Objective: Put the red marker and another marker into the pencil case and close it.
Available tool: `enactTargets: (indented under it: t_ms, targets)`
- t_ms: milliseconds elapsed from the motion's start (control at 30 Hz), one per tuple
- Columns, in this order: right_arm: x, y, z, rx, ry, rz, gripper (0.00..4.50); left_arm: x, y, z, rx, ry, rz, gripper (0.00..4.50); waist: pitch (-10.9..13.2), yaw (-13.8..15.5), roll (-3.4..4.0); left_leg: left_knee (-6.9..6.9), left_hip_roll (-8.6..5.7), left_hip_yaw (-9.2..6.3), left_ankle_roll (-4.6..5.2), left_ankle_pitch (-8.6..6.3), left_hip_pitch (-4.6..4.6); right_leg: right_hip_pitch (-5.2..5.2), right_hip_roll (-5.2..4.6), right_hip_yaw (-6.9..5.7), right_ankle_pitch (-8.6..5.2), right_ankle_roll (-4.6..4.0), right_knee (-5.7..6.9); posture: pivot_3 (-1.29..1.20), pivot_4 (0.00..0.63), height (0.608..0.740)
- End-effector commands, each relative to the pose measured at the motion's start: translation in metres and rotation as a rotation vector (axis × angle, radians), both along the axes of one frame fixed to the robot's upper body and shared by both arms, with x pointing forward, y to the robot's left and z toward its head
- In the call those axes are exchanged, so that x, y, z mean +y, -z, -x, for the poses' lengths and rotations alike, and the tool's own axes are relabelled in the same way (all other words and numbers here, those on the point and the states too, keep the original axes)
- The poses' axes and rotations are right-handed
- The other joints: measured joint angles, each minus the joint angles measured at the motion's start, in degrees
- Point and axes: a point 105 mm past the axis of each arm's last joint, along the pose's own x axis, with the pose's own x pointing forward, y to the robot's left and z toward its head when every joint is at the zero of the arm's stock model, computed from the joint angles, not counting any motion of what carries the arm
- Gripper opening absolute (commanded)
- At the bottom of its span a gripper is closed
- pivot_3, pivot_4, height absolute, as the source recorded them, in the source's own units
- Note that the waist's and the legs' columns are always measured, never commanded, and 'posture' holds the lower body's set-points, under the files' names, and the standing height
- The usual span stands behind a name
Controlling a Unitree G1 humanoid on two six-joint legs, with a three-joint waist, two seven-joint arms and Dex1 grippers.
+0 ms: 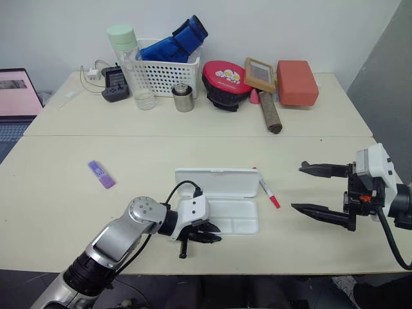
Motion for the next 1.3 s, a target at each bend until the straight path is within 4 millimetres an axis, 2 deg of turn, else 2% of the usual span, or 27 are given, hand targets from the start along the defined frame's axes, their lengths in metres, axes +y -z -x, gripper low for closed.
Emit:
enactTargets:
  t_ms: [33,133,267,300,333,433,467,733,867,1033,1167,1300]
  targets:
    - [0.002,-0.006,0.001,-0.039,-0.020,0.007,4.50,-0.005,-0.002,0.009,0.027,0.029,0.016,1.37,0.0,0.0,0.00,0.00,0.00,0.00,0.00,0.00,0.00,0.00,0.00,0.00,0.00,0.00,0.00,0.00,0.150,0.740]
    - [0.002,-0.006,0.001,-0.037,-0.021,0.006,4.50,-0.006,-0.006,0.009,0.027,0.026,0.030,1.51,0.0,0.0,0.00,0.00,0.00,0.00,0.00,0.00,0.00,0.00,0.00,0.00,0.00,0.00,0.00,0.00,0.150,0.740]
    - [0.002,-0.005,0.002,-0.030,-0.022,0.008,4.50,-0.007,-0.011,0.011,0.029,0.023,0.052,1.99,0.0,0.0,0.00,0.00,0.00,0.00,0.00,0.00,0.00,0.00,0.00,0.00,0.00,0.00,0.00,0.00,0.150,0.740]
    - [0.002,-0.004,0.002,-0.029,-0.022,0.009,4.50,-0.007,-0.012,0.011,0.031,0.023,0.058,1.99,0.0,0.0,0.00,0.00,0.01,0.00,0.00,0.00,0.00,-0.01,0.00,0.01,0.00,0.00,0.00,0.00,0.150,0.740]
    - [0.002,-0.004,0.002,-0.028,-0.022,0.010,4.50,-0.008,-0.014,0.012,0.032,0.024,0.064,2.23,0.0,0.0,0.00,0.00,0.01,0.00,0.00,0.00,-0.01,-0.01,0.00,0.01,0.00,0.00,0.00,0.00,0.150,0.740]
    - [0.002,-0.004,0.002,-0.024,-0.021,0.010,4.50,-0.009,-0.016,0.011,0.025,0.020,0.072,2.43,0.0,0.0,0.00,0.00,0.01,0.00,0.00,0.00,-0.01,-0.01,0.00,0.00,0.00,0.00,0.00,0.00,0.150,0.740]
    - [0.002,-0.003,0.001,-0.022,-0.021,0.011,4.50,-0.009,-0.017,0.011,0.021,0.017,0.075,2.66,0.0,0.0,0.00,0.00,0.01,0.00,0.00,0.00,-0.01,-0.01,0.00,0.00,0.00,0.00,0.00,0.00,0.150,0.740]
    - [0.000,0.000,-0.003,-0.006,0.012,0.013,4.50,-0.009,-0.025,0.005,-0.012,-0.019,0.093,3.49,0.0,0.0,0.00,0.00,0.01,0.00,0.00,0.00,-0.01,-0.01,0.00,0.01,0.00,0.00,-0.01,0.00,0.150,0.740]
    - [-0.006,0.007,-0.015,-0.024,0.096,0.034,4.50,-0.011,-0.042,0.000,-0.058,-0.059,0.164,3.93,0.0,0.0,-0.01,0.00,0.01,-0.01,0.00,0.00,-0.02,-0.02,-0.01,0.01,0.00,0.00,-0.01,0.00,0.150,0.740]
    - [-0.010,0.026,-0.021,0.035,0.181,0.087,4.50,-0.012,-0.073,-0.006,-0.103,-0.103,0.284,4.49,0.0,0.0,-0.01,0.00,0.04,-0.04,0.00,0.00,-0.04,-0.04,-0.03,0.02,0.00,0.00,-0.01,0.00,0.150,0.740]
    - [-0.012,0.036,-0.030,0.080,0.242,0.103,4.50,-0.014,-0.101,-0.005,-0.114,-0.120,0.393,4.49,0.0,0.0,-0.02,0.00,0.03,0.00,-0.01,0.00,-0.04,-0.03,-0.03,0.02,0.00,0.00,-0.02,0.00,0.150,0.740]
    - [-0.016,0.046,-0.039,0.112,0.315,0.132,4.50,-0.009,-0.118,-0.006,-0.164,-0.137,0.374,4.49,0.0,-0.1,-0.03,0.01,0.03,-0.02,-0.01,0.00,-0.04,-0.04,-0.02,0.02,0.00,0.00,-0.01,0.00,0.150,0.740]
